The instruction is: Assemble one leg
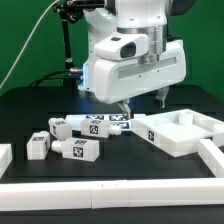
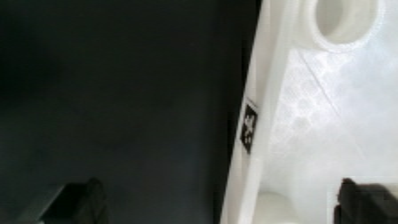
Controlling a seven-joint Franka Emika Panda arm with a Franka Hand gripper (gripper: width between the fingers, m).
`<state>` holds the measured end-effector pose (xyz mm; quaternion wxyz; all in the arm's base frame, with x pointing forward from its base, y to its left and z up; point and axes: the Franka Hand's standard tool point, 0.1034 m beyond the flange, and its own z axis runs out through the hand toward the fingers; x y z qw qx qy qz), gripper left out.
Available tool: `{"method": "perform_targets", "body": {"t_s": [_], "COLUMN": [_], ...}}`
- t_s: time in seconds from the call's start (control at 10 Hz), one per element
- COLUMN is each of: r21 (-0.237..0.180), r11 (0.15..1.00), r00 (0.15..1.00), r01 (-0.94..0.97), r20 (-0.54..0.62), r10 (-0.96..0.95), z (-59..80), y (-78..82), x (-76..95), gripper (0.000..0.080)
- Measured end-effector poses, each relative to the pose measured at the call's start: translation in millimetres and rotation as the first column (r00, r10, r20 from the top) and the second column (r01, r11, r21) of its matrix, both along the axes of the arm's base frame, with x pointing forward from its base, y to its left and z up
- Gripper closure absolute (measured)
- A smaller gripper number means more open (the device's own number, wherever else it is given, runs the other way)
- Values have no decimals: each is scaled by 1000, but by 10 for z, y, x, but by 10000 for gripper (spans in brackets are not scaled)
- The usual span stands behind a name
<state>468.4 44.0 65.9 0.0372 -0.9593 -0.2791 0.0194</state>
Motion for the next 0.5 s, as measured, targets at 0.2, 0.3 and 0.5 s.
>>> {"method": "perform_targets", "body": {"t_s": [0.2, 0.3, 0.5], "r21": [-3, 0, 15], "r11": [999, 999, 996], "r00": [998, 997, 993], "r01": [47, 54, 86], "r20": [30, 50, 85], "r10": [-47, -54, -87], "z": [-122, -232, -482], "y": [74, 170, 354], "x": [-30, -49, -66], "gripper": [151, 151, 151]}}
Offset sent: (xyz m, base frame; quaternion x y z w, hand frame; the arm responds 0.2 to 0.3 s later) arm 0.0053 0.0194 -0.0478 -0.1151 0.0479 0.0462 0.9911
